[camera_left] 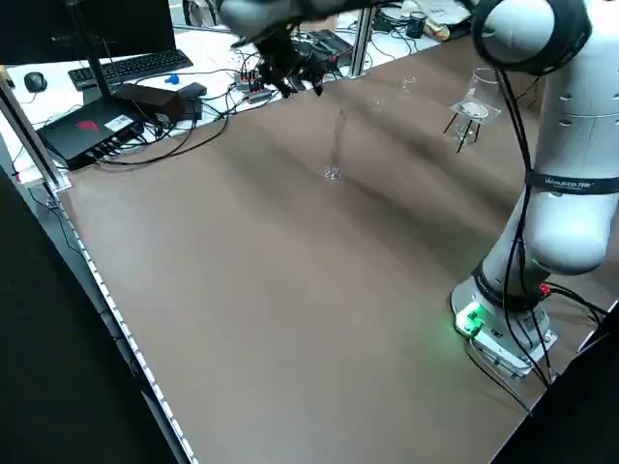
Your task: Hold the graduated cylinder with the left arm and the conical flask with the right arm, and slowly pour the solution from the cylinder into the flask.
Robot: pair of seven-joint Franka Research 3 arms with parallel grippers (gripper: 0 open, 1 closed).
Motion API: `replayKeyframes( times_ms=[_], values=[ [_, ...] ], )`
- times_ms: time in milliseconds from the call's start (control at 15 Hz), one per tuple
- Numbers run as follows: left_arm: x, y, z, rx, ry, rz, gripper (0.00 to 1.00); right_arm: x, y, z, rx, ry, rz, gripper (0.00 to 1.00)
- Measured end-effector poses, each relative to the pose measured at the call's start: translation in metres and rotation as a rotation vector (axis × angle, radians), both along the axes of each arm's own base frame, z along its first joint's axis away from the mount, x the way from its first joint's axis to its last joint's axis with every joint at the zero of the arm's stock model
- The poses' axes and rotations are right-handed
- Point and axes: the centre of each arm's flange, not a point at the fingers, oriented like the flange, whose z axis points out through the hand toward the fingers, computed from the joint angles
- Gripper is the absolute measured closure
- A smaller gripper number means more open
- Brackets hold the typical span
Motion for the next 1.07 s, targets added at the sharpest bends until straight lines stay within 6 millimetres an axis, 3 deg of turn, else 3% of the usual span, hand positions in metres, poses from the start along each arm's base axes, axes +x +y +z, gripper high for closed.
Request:
replayKeyframes(
  times_ms=[267,667,867,1067],
  values=[
    [0.006,-0.079,0.034,0.194,0.082,0.114,0.0,-0.008,0.006,-0.002,-0.042,-0.031,0.029,0.61],
    [0.009,-0.185,0.043,0.502,0.169,0.383,0.0,-0.023,0.018,-0.004,-0.084,-0.071,0.076,0.61],
    [0.005,-0.224,0.051,0.593,0.175,0.557,0.0,-0.031,0.024,-0.007,-0.12,-0.099,0.104,0.61],
    [-0.01,-0.242,0.084,0.629,0.162,0.765,0.0,-0.03,0.025,-0.013,-0.15,-0.119,0.115,0.61]
  ],
)
